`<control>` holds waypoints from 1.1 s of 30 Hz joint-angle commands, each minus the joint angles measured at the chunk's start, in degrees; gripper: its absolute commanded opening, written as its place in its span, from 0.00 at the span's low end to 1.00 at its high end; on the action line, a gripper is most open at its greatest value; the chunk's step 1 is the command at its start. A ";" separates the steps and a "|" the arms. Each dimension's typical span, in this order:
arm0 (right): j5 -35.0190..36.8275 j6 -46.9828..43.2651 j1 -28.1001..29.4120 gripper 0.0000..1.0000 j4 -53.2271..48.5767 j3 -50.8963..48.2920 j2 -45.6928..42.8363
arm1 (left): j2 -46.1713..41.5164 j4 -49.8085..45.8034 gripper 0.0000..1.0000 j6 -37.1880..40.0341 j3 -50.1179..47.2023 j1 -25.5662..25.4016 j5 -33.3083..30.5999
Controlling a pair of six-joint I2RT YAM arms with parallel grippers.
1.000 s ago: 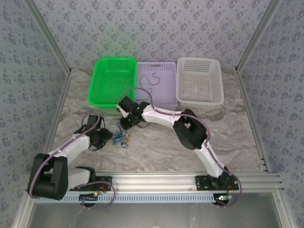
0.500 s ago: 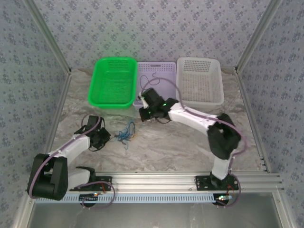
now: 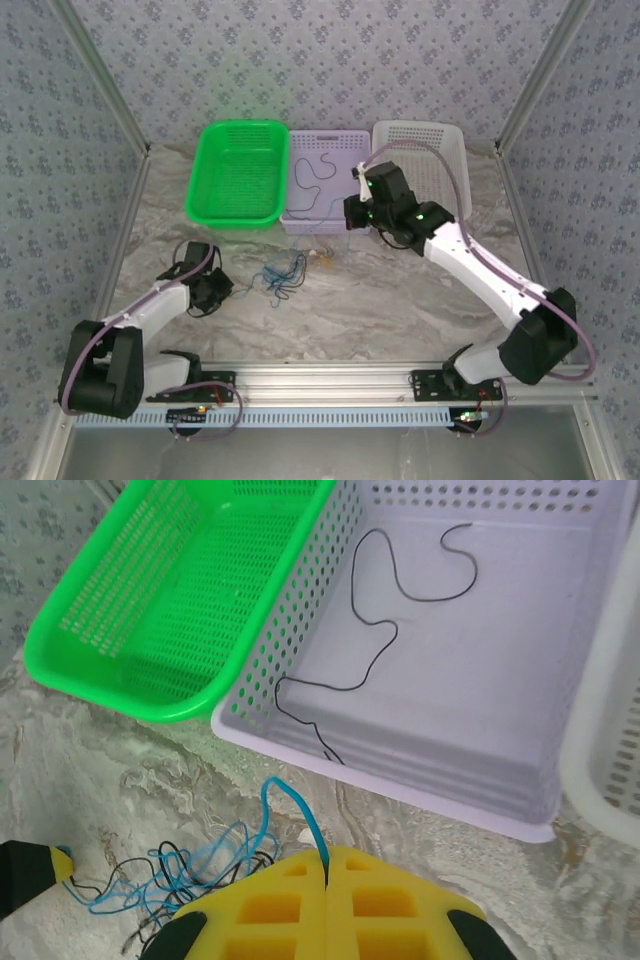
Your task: Untangle the cables
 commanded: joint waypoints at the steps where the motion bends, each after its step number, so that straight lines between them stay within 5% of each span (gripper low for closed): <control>1: 2.10 -0.15 -1.44 0.00 -3.76 0.39 -3.34 | 2.47 9.33 0.00 2.05 1.31 0.22 -3.14; 14: 5.04 -0.64 -7.84 0.00 -8.96 1.27 -11.27 | 2.53 8.67 0.00 4.38 3.39 0.22 -2.78; 27: -2.02 -1.21 -19.08 0.00 -12.87 7.97 -14.95 | 5.56 11.41 0.00 5.62 4.89 -0.04 0.94; 31: -6.67 -2.27 -19.02 0.00 -12.40 7.88 -14.07 | -0.33 10.79 0.42 6.29 6.45 -2.67 1.67; 33: -9.27 -2.50 -18.92 0.00 -11.56 7.05 -13.88 | -4.99 8.58 0.53 6.26 8.34 -3.95 1.18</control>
